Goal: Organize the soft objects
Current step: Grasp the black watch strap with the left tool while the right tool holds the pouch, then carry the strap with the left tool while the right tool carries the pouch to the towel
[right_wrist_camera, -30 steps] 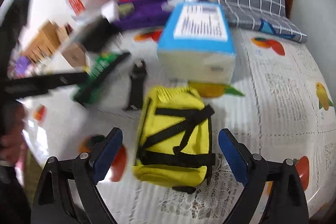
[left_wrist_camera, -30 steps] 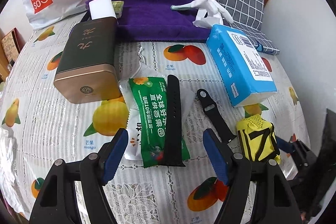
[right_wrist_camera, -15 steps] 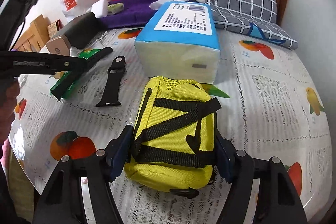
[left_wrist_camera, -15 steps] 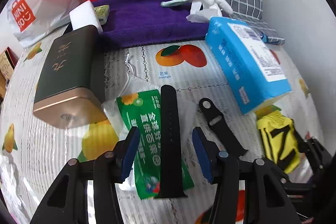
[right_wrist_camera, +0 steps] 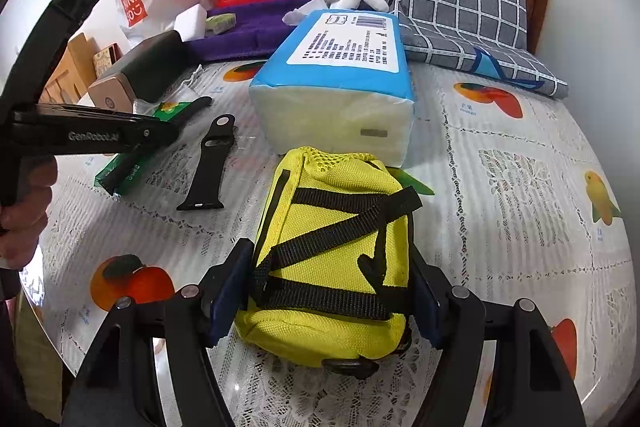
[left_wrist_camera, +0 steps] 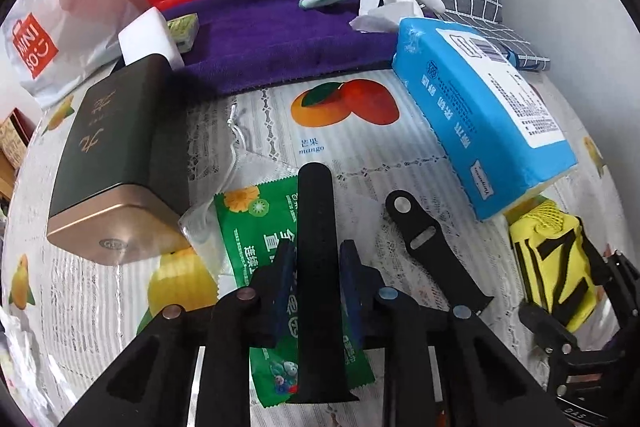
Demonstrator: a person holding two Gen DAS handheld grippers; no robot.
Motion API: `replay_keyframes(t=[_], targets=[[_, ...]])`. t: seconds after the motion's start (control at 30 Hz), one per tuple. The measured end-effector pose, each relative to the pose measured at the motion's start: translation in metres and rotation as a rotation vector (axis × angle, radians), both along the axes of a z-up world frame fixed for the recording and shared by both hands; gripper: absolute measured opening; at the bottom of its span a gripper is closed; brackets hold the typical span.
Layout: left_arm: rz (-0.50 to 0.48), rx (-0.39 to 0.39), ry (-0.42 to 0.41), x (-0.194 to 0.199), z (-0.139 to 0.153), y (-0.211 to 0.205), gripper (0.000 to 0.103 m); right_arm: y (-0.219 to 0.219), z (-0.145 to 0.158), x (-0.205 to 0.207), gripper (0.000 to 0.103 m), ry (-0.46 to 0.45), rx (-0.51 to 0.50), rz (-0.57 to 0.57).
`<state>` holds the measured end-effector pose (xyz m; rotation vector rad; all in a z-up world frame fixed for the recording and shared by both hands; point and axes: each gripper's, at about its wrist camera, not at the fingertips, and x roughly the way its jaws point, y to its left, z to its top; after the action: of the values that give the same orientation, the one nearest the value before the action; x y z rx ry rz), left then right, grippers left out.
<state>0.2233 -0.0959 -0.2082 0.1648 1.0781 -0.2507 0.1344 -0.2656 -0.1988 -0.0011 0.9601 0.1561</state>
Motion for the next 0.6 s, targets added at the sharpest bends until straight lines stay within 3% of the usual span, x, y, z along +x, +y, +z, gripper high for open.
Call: replay_keyframes(t=[0.1,0.23,0.6], targets=[[0.003,-0.007,-0.001,0.001,0.0,0.002,0.02,-0.001,0.0,-0.001,0.071,-0.002,0.005,0.0],[0.03,-0.08,0.023,0.002,0.008,0.013,0.02,-0.001,0.002,-0.001,0.069,-0.003,0.004,-0.005],[0.017,-0.162,-0.014,-0.018,0.043,0.024,0.02,-0.01,0.022,-0.008,0.066,-0.009,0.058,-0.019]])
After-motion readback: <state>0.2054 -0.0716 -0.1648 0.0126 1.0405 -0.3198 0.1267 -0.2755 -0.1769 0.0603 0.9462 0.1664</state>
